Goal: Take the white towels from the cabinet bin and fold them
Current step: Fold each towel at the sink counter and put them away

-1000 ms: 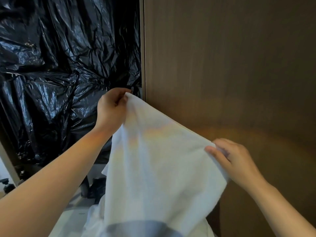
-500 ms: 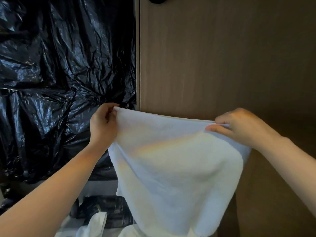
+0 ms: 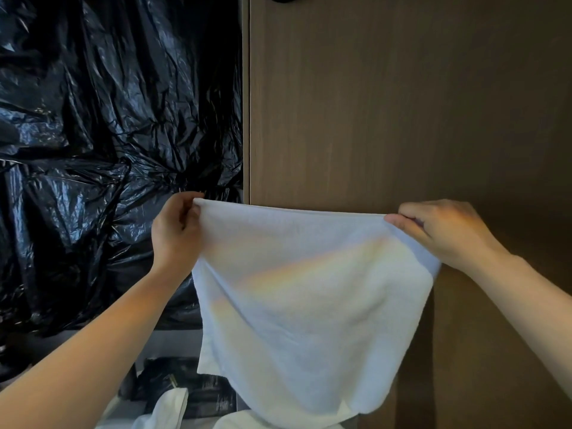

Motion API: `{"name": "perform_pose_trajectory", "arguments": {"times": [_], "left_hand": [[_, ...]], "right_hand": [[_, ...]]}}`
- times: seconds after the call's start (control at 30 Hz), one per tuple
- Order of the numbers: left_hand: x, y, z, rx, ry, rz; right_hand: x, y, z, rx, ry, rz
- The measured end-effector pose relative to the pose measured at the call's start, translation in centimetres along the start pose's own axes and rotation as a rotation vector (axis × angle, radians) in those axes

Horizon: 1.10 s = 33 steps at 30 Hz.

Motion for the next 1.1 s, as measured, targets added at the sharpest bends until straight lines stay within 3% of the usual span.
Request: {"name": "perform_pose_trajectory", "arguments": {"times": [0.23, 0.43, 0.6, 0.7, 0.9, 1.1], "left_hand": [[-0.5, 0.2, -1.0, 0.019, -0.021, -0.067], [-0.5, 0.9, -2.0, 0.067, 0.011, -0.177], [-1.5, 3.5, -4.2, 0.076, -0.076, -0.240], [-2.6, 5.3, -6.5, 0.137, -0.117, -0.337], [-4.2, 6.8, -11.3, 0.161, -0.280, -0.493], [-5.2, 6.2, -14.9, 0.212, -0.421, -0.546]], "right_hand": [[-2.6, 0.6, -0.6, -0.065, -0.006, -0.013], [-4.5, 0.9, -1.9, -0.195, -0.141, -0.188], [-4.7, -4.6, -3.7, -0.143, -0.025, 0.296], [-4.8, -8.8, -4.6, -0.222, 0.017, 0.561], [-7.0, -12.2, -7.8, -0.477, -0.123, 0.824], [-7.6, -12.6, -11.5, -0.621, -0.041, 1.040]]}}
Point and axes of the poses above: each hand's wrist, its own z-axis towards the middle knuckle, its own x-axis out of the back of the hand, y = z × x, the point moved 5 cm from there along z, towards the middle knuckle, and after that the axes turned 9 degrees about -x, right-handed, at the moved point
